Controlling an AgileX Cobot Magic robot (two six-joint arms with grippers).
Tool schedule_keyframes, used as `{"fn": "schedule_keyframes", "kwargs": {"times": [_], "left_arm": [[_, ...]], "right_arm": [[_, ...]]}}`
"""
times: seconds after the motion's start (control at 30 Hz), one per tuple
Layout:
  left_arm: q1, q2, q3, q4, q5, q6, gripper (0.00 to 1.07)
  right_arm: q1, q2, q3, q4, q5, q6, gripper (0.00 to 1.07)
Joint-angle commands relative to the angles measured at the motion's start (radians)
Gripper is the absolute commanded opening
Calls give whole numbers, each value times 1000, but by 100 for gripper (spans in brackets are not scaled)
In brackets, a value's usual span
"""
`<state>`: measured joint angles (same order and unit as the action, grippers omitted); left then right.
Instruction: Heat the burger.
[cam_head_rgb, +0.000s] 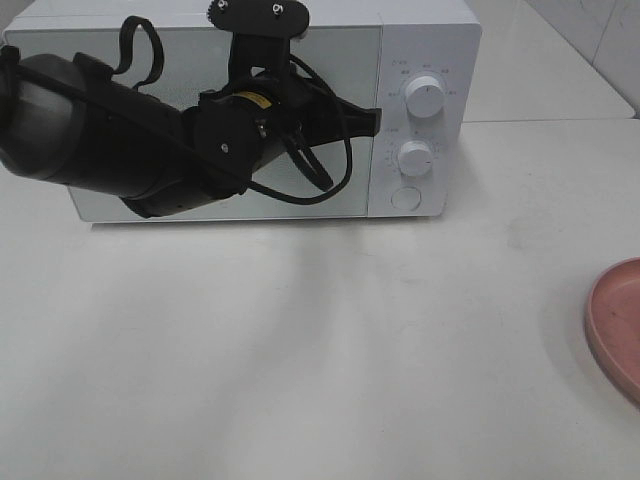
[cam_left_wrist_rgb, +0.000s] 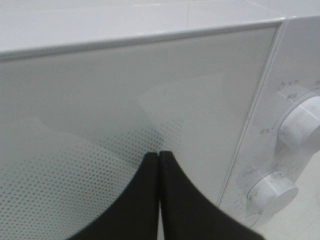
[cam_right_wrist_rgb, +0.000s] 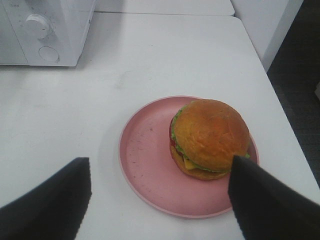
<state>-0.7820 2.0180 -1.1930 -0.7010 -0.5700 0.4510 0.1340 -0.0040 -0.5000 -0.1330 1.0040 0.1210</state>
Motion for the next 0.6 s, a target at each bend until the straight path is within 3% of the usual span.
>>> {"fn": "schedule_keyframes", "kwargs": {"times": [0.03, 0.3, 0.33, 0.37, 0.4, 0.43, 0.47, 0.5, 0.53, 0.6], "left_arm": [[7, -21, -20, -26, -20, 15, 0], [-38, -93, -18, -32, 208, 66, 0], [-41, -104, -18, -45, 308, 66, 8], [-41, -104, -18, -45, 308, 66, 8], [-40, -116, -18, -52, 422, 66, 32], [-40, -122, -18, -52, 465, 66, 50], [-40, -122, -18, -52, 465, 66, 50], [-40, -131, -18, -52, 546, 66, 84], [-40, -142, -18, -46, 648, 66, 101], [-40, -149, -18, -38, 690, 67, 100]], "right_arm": [[-6, -28, 3, -9, -5, -3, 76], [-6, -28, 3, -9, -5, -3, 76], [-6, -28, 3, -9, -5, -3, 76], [-6, -28, 3, -9, -5, -3, 76], [-6, -28, 3, -9, -5, -3, 76], [-6, -28, 3, -9, -5, -3, 76], [-6, -28, 3, -9, -5, -3, 76], [-5, -28, 3, -9, -5, -3, 76], [-5, -28, 3, -9, -5, -3, 76], [-5, -28, 3, -9, -5, -3, 76]]}}
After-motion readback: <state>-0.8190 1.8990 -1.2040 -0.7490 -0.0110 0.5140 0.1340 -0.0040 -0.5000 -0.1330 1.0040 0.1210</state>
